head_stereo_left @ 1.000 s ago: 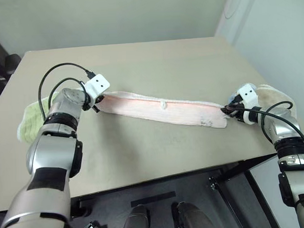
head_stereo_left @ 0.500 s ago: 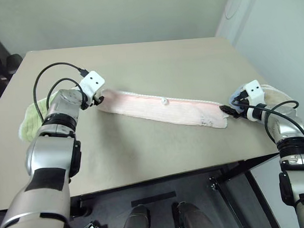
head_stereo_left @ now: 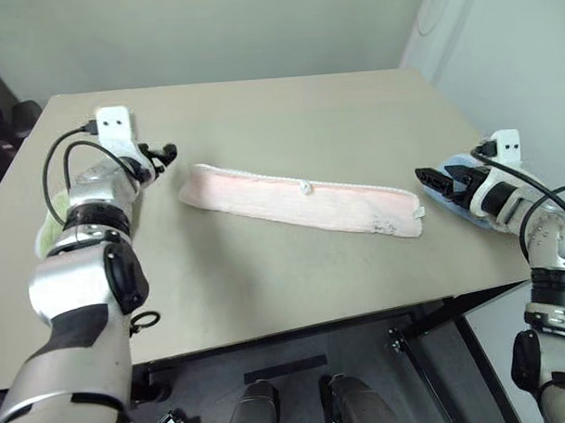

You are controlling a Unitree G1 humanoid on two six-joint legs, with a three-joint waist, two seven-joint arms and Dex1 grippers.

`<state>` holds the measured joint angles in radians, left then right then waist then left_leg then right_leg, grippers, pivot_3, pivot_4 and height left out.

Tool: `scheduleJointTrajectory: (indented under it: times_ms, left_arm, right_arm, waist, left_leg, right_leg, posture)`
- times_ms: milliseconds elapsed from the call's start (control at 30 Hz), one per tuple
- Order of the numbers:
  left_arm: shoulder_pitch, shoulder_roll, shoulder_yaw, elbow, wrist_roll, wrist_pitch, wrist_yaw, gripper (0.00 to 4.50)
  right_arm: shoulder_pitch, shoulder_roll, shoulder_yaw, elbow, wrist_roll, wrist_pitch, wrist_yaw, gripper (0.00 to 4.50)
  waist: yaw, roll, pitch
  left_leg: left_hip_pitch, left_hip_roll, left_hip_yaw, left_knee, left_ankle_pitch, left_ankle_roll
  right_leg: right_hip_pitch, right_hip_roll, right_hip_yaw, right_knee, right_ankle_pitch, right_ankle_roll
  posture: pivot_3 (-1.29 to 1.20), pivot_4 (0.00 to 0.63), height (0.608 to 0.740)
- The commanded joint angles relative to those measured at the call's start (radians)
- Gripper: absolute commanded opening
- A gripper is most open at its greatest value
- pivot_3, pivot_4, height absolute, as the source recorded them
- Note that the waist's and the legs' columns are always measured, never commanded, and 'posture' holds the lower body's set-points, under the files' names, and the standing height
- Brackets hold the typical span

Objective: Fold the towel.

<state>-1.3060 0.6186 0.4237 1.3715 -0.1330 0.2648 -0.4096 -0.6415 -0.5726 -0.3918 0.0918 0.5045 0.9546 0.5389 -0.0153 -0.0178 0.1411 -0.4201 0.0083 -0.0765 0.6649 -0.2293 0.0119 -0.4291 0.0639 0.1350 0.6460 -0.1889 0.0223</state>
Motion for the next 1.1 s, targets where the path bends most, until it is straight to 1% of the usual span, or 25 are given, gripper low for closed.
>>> scheduleJointTrajectory:
  times_ms: [33,133,233,367,433,567,700,900,1100]
  left_arm:
    - [-0.014,0.021,0.058,-0.047,-0.090,0.125,-0.063,3.57]
    - [0.011,0.039,0.068,-0.067,-0.124,0.214,-0.098,3.57]
    - [0.057,0.054,0.021,-0.100,-0.105,0.263,-0.145,3.57]
    - [0.138,0.086,-0.033,-0.144,-0.086,0.314,-0.219,3.57]
    - [0.173,0.096,-0.065,-0.165,-0.075,0.334,-0.241,3.57]
    - [0.215,0.096,-0.072,-0.192,-0.093,0.375,-0.249,3.57]
    - [0.232,0.080,-0.070,-0.220,-0.106,0.409,-0.245,3.57]
    - [0.270,0.035,-0.078,-0.259,-0.110,0.451,-0.230,3.57]
    - [0.296,-0.007,-0.084,-0.298,-0.127,0.473,-0.215,3.57]
  right_arm:
    - [0.004,0.019,-0.108,-0.130,0.117,0.158,-0.079,4.48]
    - [0.006,0.072,-0.190,-0.191,0.206,0.293,-0.148,4.48]
    - [0.006,0.133,-0.263,-0.229,0.245,0.412,-0.238,4.48]
    - [-0.041,0.258,-0.434,-0.253,0.228,0.600,-0.386,4.48]
    - [-0.061,0.307,-0.499,-0.256,0.206,0.651,-0.446,4.48]
    - [-0.068,0.389,-0.576,-0.237,0.200,0.660,-0.553,4.48]
    - [-0.071,0.436,-0.618,-0.234,0.213,0.660,-0.626,4.48]
    - [-0.058,0.454,-0.643,-0.235,0.251,0.660,-0.719,4.48]
    - [-0.032,0.430,-0.651,-0.255,0.361,0.660,-0.789,4.48]
  waist:
    - [0.001,0.000,0.000]
    - [-0.002,0.000,0.000]
    - [-0.007,0.000,0.000]
    - [-0.009,0.000,0.000]
    - [-0.008,0.000,0.000]
    - [-0.004,0.000,0.000]
    - [0.006,0.000,0.000]
    - [0.009,0.000,0.000]
    - [0.020,0.001,-0.001]
  left_leg:
    - [0.000,-0.001,0.001,0.000,0.000,0.000]
    - [0.000,-0.003,0.001,0.000,0.001,0.000]
    - [0.000,-0.005,0.001,0.000,0.001,0.000]
    - [0.000,-0.005,-0.002,0.001,0.002,0.000]
    - [0.000,-0.007,-0.002,0.000,0.003,0.001]
    - [0.000,-0.007,-0.005,0.002,0.004,0.002]
    - [0.000,-0.011,-0.006,0.001,0.004,0.002]
    - [0.000,-0.015,-0.008,0.002,0.005,0.003]
    - [0.000,-0.017,-0.008,0.002,0.006,0.006]
  right_leg:
    - [0.000,0.001,0.000,0.000,0.000,0.000]
    - [-0.001,0.000,0.000,0.001,0.000,0.001]
    - [-0.001,0.001,0.001,0.001,0.000,0.002]
    - [-0.003,-0.001,0.002,0.003,0.001,0.002]
    - [-0.004,-0.001,0.001,0.004,0.001,0.002]
    - [-0.006,-0.003,0.000,0.005,0.001,0.003]
    - [-0.006,-0.005,-0.001,0.005,0.002,0.004]
    - [-0.005,-0.009,-0.001,0.005,0.005,0.007]
    - [-0.003,-0.011,-0.001,0.005,0.006,0.010]
  posture:
    - [0.00,0.150,0.740]
    - [0.00,0.150,0.740]
    - [0.00,0.150,0.740]
    - [0.00,0.150,0.740]
    - [0.00,0.150,0.740]
    - [0.00,0.150,0.740]
    - [0.00,0.150,0.740]
    - [0.00,0.150,0.740]
    - [0.00,0.150,0.740]
